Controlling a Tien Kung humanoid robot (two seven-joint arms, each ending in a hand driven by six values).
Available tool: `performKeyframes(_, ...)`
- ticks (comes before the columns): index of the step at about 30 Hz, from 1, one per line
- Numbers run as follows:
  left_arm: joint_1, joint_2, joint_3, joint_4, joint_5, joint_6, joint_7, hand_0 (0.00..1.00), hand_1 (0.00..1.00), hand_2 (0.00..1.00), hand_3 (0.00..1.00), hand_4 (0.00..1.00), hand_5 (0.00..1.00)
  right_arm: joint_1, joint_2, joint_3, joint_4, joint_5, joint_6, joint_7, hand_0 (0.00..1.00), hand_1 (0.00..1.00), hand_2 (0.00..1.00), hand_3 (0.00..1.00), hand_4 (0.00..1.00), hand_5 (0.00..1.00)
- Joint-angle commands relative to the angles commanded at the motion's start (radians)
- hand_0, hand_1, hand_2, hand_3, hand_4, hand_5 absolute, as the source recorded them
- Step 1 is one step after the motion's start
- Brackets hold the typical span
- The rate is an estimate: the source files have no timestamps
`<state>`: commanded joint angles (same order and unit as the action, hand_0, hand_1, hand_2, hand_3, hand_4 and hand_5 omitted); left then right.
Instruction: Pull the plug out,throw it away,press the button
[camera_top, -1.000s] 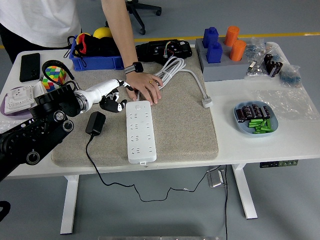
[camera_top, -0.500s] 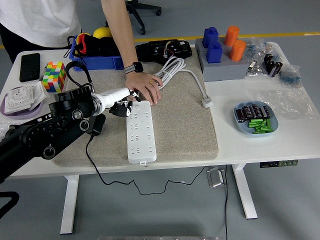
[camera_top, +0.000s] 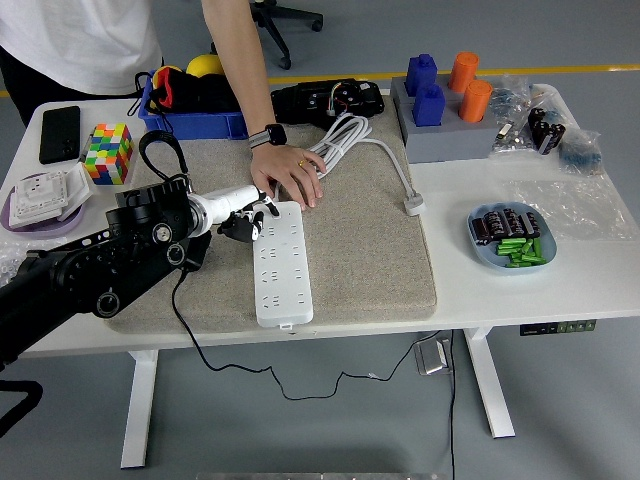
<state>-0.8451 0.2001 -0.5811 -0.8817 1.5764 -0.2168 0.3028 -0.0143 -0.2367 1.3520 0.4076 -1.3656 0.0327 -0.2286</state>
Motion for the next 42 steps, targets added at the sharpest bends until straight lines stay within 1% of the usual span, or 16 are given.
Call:
performKeyframes(5, -0.005, -0.010, 0.013, 0.020, -0.003, -0.002, 0.007, 0.053, 0.021, 0.104, 0.798, 0.002, 0.002, -0.001, 0.000, 0.002, -0.002, -0.001, 0.000, 0.000, 0.752, 0.694, 0.717, 0.730, 0.773, 0.628)
performKeyframes(10, -0.003, -0.011, 0.028, 0.014, -0.007, 0.000, 0.007, 0.053, 0.021, 0.104, 0.798, 0.002, 0.002, -0.001, 0.000, 0.002, 0.000, -0.001, -0.001, 0.000, 0.752, 0.694, 0.717, 0.730, 0.773, 0.628)
performKeyframes(13, 0.001, -0.009, 0.014, 0.002, -0.006, 0.004, 0.001, 0.053, 0.021, 0.104, 0.796, 0.002, 0.002, -0.001, 0.000, 0.002, 0.000, -0.001, -0.001, 0.000, 0.752, 0.694, 0.717, 0.730, 0.773, 0.628)
performKeyframes(17, 0.019, 0.003, -0.073, -0.042, 0.019, 0.012, -0.007, 0.054, 0.023, 0.105, 0.791, 0.002, 0.002, -0.003, 0.002, 0.004, 0.000, -0.002, 0.000, 0.000, 0.752, 0.695, 0.717, 0.729, 0.774, 0.628)
performKeyframes(21, 0.057, 0.025, -0.194, -0.114, 0.052, 0.019, -0.019, 0.054, 0.023, 0.105, 0.791, 0.002, 0.002, -0.003, 0.004, 0.009, 0.000, -0.003, 0.000, 0.000, 0.752, 0.695, 0.717, 0.729, 0.774, 0.628)
performKeyframes(22, 0.074, 0.032, -0.228, -0.137, 0.062, 0.023, -0.027, 0.054, 0.023, 0.105, 0.791, 0.002, 0.002, -0.003, 0.004, 0.010, 0.000, -0.003, 0.000, 0.000, 0.752, 0.695, 0.717, 0.729, 0.774, 0.628)
performKeyframes(24, 0.096, 0.040, -0.278, -0.165, 0.077, 0.031, -0.042, 0.055, 0.030, 0.118, 0.791, 0.002, 0.002, -0.003, 0.004, 0.011, 0.000, -0.004, 0.000, 0.000, 0.753, 0.694, 0.717, 0.730, 0.773, 0.628)
performKeyframes(28, 0.173, 0.060, -0.401, -0.244, 0.101, 0.066, -0.095, 0.055, 0.030, 0.118, 0.791, 0.002, 0.002, -0.004, 0.004, 0.016, 0.000, -0.006, 0.000, 0.000, 0.753, 0.694, 0.717, 0.730, 0.773, 0.628)
performKeyframes(29, 0.194, 0.063, -0.428, -0.264, 0.104, 0.075, -0.106, 0.150, 0.103, 0.207, 0.775, 0.435, 0.002, -0.004, 0.005, 0.017, 0.000, -0.007, 0.000, 0.000, 0.751, 0.695, 0.717, 0.730, 0.773, 0.628)
performKeyframes(32, 0.259, 0.068, -0.513, -0.321, 0.100, 0.101, -0.135, 0.150, 0.103, 0.207, 0.775, 0.435, 0.002, -0.003, 0.005, 0.018, 0.001, -0.008, -0.001, 0.000, 0.751, 0.695, 0.717, 0.730, 0.773, 0.628)
performKeyframes(34, 0.308, 0.069, -0.570, -0.360, 0.094, 0.132, -0.168, 0.150, 0.103, 0.207, 0.775, 0.435, 0.002, -0.001, 0.006, 0.017, 0.001, -0.008, -0.001, 0.000, 0.751, 0.695, 0.717, 0.730, 0.773, 0.628)
performKeyframes(35, 0.328, 0.068, -0.593, -0.375, 0.091, 0.144, -0.180, 0.434, 0.447, 0.508, 0.828, 0.701, 0.002, 0.000, 0.006, 0.016, 0.002, -0.008, 0.000, 0.000, 0.752, 0.695, 0.717, 0.730, 0.773, 0.628)
performKeyframes(38, 0.399, 0.059, -0.669, -0.416, 0.079, 0.182, -0.215, 0.434, 0.447, 0.508, 0.828, 0.701, 0.002, 0.002, 0.007, 0.017, 0.003, -0.007, -0.001, 0.000, 0.752, 0.695, 0.717, 0.730, 0.773, 0.628)
performKeyframes(40, 0.437, 0.048, -0.716, -0.431, 0.088, 0.190, -0.221, 0.434, 0.447, 0.508, 0.828, 0.701, 0.002, 0.003, 0.006, 0.017, 0.003, -0.008, -0.001, 0.000, 0.752, 0.695, 0.717, 0.730, 0.773, 0.628)
performKeyframes(41, 0.459, 0.043, -0.747, -0.442, 0.097, 0.194, -0.225, 0.796, 0.760, 0.737, 0.850, 0.727, 0.056, 0.004, 0.005, 0.017, 0.002, -0.008, -0.001, 0.000, 0.752, 0.694, 0.717, 0.730, 0.774, 0.629)
performKeyframes(42, 0.472, 0.041, -0.769, -0.448, 0.101, 0.197, -0.228, 0.796, 0.760, 0.737, 0.850, 0.727, 0.056, 0.005, 0.005, 0.016, 0.002, -0.009, -0.001, 0.000, 0.752, 0.694, 0.717, 0.730, 0.774, 0.629)
